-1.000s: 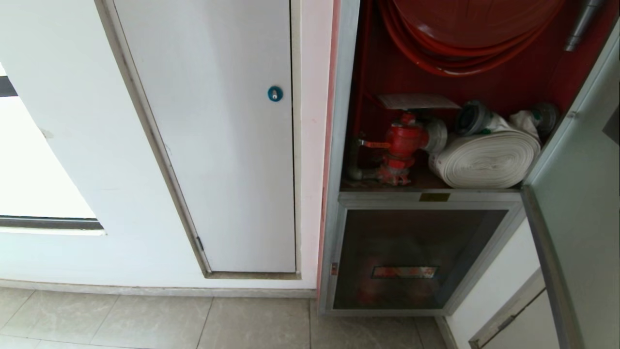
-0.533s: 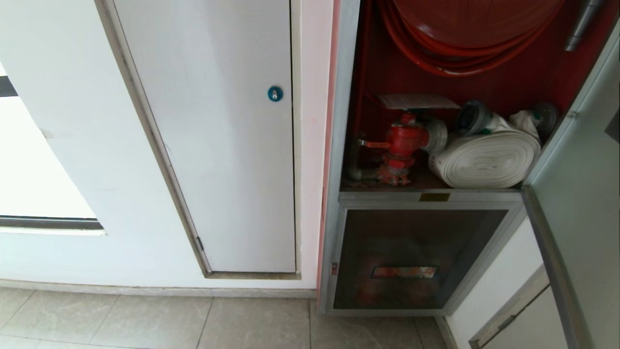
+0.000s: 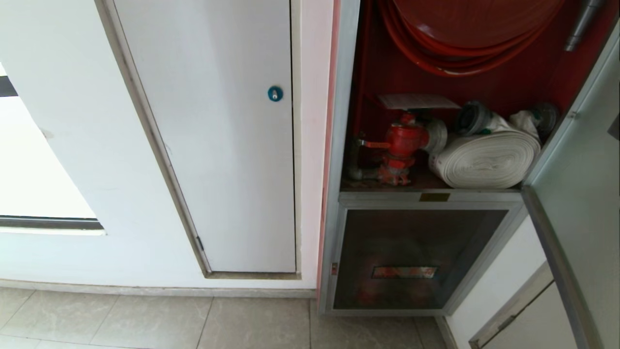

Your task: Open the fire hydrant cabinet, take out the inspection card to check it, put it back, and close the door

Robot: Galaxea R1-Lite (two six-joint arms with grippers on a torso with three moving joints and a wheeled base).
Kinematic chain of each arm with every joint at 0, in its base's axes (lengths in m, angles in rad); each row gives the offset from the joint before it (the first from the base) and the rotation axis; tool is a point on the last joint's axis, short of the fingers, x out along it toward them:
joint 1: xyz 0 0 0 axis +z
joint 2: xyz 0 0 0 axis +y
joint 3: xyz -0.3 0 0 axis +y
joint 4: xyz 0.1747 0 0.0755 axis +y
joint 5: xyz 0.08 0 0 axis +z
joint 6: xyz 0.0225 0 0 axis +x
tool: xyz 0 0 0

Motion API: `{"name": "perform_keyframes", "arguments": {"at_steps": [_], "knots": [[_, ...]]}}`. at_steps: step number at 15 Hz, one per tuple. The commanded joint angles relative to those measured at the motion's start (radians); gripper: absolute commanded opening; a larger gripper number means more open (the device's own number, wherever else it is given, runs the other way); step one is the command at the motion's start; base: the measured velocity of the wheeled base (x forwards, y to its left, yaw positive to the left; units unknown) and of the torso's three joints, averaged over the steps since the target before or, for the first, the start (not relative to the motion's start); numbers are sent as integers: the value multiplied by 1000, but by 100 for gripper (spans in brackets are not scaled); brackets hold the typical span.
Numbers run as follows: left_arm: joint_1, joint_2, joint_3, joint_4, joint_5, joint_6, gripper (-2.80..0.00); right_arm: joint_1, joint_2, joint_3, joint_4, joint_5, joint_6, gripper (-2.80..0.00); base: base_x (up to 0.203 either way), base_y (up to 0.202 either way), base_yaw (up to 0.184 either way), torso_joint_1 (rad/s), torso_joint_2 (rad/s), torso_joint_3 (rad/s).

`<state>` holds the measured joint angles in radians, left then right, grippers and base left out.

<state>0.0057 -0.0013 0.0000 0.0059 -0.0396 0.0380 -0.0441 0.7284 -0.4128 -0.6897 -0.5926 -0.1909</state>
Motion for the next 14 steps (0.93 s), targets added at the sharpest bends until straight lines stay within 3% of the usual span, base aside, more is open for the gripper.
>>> {"name": "perform_keyframes", "arguments": {"at_steps": [1,14], "knots": [[0,1,0,0,0,0,-280,-36,14,1,-1,-1,-1,-280,0,0,0,0,0,0],[0,1,0,0,0,0,-280,-240,-11,9,-3,0,-1,-280,0,0,0,0,0,0]]}}
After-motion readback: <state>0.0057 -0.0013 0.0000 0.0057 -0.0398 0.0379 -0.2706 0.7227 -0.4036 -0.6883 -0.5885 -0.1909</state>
